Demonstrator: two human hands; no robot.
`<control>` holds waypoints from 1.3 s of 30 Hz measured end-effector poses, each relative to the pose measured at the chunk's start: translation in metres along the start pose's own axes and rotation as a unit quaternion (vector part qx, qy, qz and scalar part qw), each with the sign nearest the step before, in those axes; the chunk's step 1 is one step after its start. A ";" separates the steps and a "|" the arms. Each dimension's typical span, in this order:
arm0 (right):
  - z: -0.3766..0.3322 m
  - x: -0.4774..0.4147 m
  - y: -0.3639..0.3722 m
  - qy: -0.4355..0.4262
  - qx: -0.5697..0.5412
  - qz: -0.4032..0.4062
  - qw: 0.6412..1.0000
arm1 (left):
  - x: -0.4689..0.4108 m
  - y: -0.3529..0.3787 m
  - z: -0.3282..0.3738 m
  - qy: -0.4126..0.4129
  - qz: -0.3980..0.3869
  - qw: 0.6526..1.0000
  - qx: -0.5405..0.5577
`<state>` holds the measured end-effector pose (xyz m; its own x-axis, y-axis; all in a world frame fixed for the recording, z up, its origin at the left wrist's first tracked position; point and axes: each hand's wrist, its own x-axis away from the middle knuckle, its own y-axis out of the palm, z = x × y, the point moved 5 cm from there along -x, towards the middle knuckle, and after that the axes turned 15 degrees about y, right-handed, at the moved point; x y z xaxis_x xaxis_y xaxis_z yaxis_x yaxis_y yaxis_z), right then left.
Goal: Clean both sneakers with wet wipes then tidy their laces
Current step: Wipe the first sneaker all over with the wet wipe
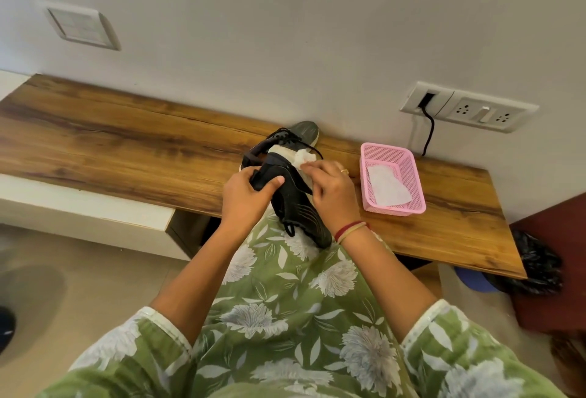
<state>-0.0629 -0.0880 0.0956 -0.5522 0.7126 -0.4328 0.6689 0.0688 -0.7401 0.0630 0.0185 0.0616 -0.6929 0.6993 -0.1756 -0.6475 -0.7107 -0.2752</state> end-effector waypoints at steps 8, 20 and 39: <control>0.034 0.031 0.013 0.080 0.020 -0.044 0.996 | -0.007 0.008 0.001 -0.035 0.014 0.999 0.037; 0.075 0.011 -0.033 0.406 -0.191 0.035 0.893 | -0.007 0.013 0.019 -0.101 0.156 0.948 0.260; 0.052 -0.013 -0.058 0.329 -0.236 0.063 0.912 | 0.066 0.027 -0.034 -0.258 0.261 0.847 0.385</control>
<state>-0.1200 -0.1373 0.1176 -0.1422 0.9896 0.0197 0.9320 0.1406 -0.3341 0.0105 0.0481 0.0109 -0.8660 0.2899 0.4075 -0.0881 -0.8905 0.4463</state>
